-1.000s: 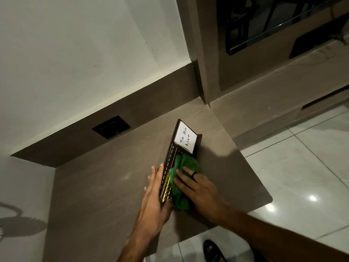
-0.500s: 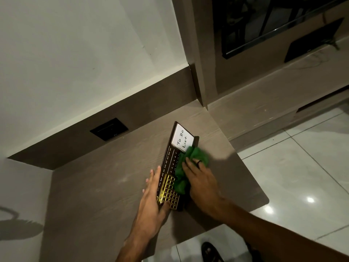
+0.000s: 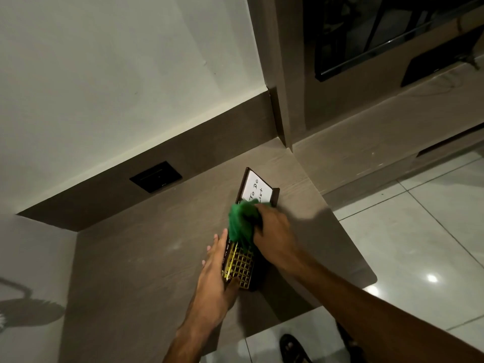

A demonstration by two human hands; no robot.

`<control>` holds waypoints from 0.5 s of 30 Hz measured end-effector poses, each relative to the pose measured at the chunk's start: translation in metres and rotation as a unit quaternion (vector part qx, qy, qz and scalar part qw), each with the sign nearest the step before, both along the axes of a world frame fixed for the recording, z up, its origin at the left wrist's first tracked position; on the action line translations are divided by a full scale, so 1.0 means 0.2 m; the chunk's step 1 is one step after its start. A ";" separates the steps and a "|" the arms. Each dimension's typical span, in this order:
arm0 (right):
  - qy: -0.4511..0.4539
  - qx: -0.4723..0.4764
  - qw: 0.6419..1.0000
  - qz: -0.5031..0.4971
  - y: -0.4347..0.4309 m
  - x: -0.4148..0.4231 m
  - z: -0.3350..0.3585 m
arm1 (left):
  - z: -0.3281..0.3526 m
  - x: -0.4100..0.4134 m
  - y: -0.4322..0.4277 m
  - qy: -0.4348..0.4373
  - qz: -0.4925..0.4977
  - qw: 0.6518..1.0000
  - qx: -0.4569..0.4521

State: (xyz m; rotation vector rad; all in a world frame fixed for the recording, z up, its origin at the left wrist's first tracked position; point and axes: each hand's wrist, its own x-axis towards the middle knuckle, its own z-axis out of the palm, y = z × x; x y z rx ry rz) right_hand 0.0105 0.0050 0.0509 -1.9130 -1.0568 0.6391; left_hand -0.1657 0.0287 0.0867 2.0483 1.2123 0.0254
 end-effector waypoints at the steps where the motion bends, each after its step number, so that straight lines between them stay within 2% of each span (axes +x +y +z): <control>1: 0.004 0.035 0.999 0.004 0.05 -0.01 0.05 | 0.00 0.00 0.00 -0.003 -0.005 1.000 0.003; 4: -0.002 0.145 0.989 0.030 0.14 -0.02 0.21 | 0.00 0.00 0.00 -0.019 -0.012 1.000 0.019; 6: -0.031 0.185 0.981 0.049 0.16 0.02 0.24 | 0.00 0.01 0.00 -0.007 -0.011 1.000 0.018; 8: -0.107 0.188 0.967 0.135 0.11 0.07 0.21 | 0.00 0.01 0.00 -0.009 -0.004 1.000 0.016; 10: -0.190 0.153 0.938 0.247 0.04 0.13 0.13 | 0.00 0.01 0.00 -0.014 -0.003 1.000 0.016; 11: -0.203 0.135 0.934 0.261 0.04 0.18 0.10 | 0.00 0.01 0.00 -0.015 -0.006 1.000 0.012; 12: -0.197 0.121 0.943 0.238 0.07 0.24 0.08 | 0.00 0.01 0.00 -0.015 -0.010 1.000 0.007; 15: -0.145 0.071 0.983 0.089 0.25 0.45 0.09 | 0.00 0.01 0.00 -0.011 -0.016 1.000 -0.001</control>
